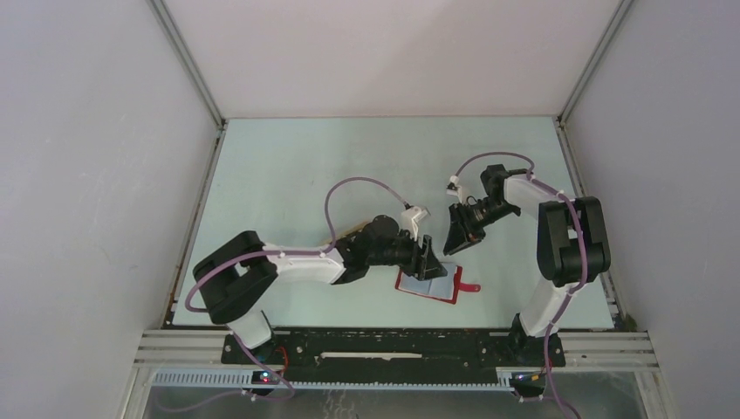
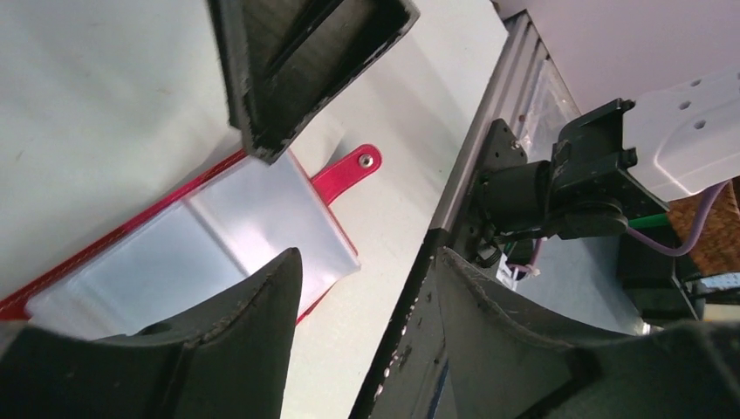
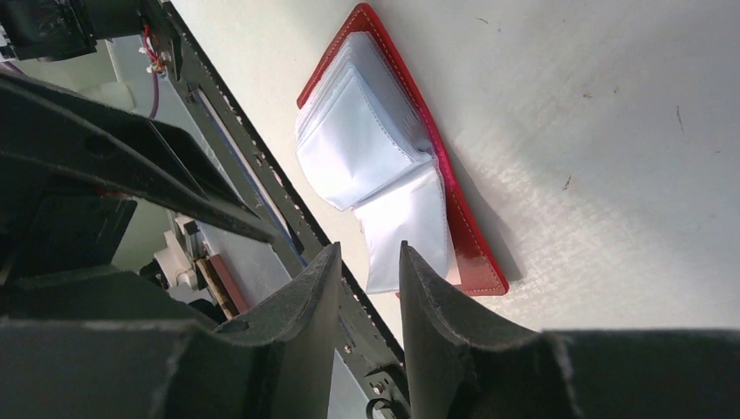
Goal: Put the credit cards into the card holder
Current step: Turn over the card slot in the card holder.
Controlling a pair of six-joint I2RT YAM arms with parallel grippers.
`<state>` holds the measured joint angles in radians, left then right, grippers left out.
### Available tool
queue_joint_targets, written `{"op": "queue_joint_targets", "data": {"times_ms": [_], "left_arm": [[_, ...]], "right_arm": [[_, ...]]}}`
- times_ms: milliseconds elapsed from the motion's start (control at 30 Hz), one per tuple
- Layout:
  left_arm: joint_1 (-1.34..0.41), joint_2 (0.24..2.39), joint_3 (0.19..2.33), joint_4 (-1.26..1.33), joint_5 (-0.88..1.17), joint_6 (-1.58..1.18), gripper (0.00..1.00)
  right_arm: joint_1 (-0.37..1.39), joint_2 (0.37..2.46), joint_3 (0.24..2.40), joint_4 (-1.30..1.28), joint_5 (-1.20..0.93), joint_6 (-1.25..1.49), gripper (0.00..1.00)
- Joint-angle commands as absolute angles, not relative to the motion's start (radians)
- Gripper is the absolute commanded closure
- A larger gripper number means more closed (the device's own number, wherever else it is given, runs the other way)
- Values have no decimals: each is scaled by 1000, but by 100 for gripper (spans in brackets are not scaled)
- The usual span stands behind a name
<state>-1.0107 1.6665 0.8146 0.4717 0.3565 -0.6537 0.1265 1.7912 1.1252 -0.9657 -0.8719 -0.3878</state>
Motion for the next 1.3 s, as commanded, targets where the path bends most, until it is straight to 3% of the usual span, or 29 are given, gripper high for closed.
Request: {"op": "queue_joint_targets", "data": {"times_ms": [0, 167, 1267], "left_arm": [[-1015, 1537, 750, 396, 225, -562, 37], [-1016, 1487, 702, 297, 113, -530, 37], [-1019, 1666, 789, 297, 229, -603, 37]], "right_arm": [[118, 1741, 1153, -974, -917, -421, 61], [118, 1752, 1153, -975, -923, -425, 61], [137, 1788, 1153, -974, -898, -416, 61]]}}
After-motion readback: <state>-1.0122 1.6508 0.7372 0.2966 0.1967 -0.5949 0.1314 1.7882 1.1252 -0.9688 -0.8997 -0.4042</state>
